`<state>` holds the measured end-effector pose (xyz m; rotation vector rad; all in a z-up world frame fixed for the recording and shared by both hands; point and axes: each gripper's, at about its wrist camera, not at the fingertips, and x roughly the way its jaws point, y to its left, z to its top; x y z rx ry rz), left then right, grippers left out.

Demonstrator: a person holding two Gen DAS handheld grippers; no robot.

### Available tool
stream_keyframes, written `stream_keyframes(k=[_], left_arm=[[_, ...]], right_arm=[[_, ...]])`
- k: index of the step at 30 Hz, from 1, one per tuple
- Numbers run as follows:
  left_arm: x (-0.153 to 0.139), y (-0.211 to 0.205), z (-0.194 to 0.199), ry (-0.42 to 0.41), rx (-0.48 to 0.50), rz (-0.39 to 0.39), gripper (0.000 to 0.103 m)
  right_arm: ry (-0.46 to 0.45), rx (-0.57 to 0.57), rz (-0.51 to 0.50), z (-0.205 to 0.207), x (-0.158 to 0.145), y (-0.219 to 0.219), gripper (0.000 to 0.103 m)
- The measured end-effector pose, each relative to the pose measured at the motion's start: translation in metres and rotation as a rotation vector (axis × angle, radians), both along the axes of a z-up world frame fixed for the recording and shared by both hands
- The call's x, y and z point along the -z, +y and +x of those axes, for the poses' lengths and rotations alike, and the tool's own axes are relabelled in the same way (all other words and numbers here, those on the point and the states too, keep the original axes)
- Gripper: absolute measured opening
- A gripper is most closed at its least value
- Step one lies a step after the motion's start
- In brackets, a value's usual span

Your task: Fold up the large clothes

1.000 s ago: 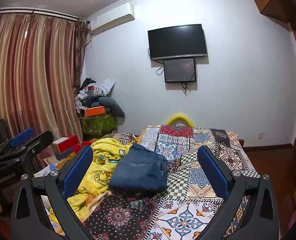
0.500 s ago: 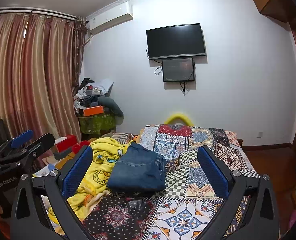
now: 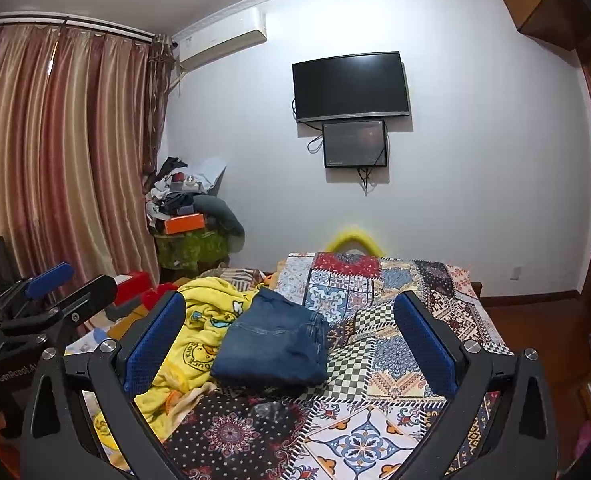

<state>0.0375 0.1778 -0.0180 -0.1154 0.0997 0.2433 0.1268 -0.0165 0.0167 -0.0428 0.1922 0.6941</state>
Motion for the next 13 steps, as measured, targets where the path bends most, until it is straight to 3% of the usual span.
stream_keyframes(k=[13], left_arm=[[-0.0002, -0.0009, -0.0008, -0.001, 0.016, -0.014, 0.101]], right_arm=[[0.001, 0.006, 0.0, 0.0012, -0.0003, -0.0018, 0.103]])
